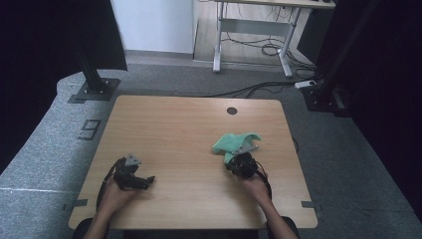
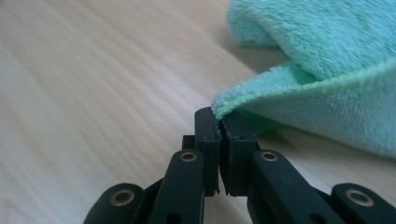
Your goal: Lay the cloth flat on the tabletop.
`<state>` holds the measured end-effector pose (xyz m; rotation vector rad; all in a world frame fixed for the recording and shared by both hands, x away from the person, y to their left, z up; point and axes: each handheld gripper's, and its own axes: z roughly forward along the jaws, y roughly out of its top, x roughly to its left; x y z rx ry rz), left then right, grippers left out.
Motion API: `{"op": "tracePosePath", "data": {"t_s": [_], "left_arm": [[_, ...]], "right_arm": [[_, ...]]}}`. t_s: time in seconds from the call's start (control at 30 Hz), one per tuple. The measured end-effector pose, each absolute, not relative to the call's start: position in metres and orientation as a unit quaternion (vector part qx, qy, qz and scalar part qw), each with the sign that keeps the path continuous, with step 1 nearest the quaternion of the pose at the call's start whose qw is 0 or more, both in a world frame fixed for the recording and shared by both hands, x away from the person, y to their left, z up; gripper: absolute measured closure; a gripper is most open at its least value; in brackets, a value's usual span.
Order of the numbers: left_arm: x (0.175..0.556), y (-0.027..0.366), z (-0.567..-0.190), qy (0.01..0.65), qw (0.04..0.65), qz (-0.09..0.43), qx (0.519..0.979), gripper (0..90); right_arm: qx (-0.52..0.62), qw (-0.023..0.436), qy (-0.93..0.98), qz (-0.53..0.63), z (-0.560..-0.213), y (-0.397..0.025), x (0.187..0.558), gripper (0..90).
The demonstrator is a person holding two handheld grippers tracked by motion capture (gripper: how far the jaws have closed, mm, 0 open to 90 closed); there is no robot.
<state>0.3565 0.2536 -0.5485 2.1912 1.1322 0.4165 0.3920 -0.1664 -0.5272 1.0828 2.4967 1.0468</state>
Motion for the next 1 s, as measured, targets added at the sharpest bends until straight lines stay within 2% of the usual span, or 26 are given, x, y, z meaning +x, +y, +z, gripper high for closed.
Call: {"op": "tracePosePath", "data": {"t_s": [0.67, 0.7, 0.77, 0.87, 1.0], "left_arm": [[0.359, 0.249, -0.547, 0.435, 0.311, 0.157, 0.83, 0.8], [0.36, 0.247, -0.544, 0.434, 0.311, 0.154, 0.831, 4.6], [0.368, 0.236, -0.538, 0.429, 0.322, 0.143, 0.832, 18.7], [0.373, 0.225, -0.533, 0.414, 0.328, 0.144, 0.837, 21.2], [0.389, 0.191, -0.518, 0.372, 0.368, 0.133, 0.842, 31.3]], "right_arm": [[0.271, 0.059, 0.889, 0.365, -0.527, -0.087, 0.365, 85.5], [0.268, 0.058, 0.89, 0.364, -0.527, -0.084, 0.363, 85.5], [0.264, 0.056, 0.892, 0.364, -0.527, -0.081, 0.36, 85.5], [0.263, 0.055, 0.892, 0.363, -0.528, -0.081, 0.358, 85.5], [0.266, 0.051, 0.892, 0.363, -0.529, -0.084, 0.357, 85.5]]}}
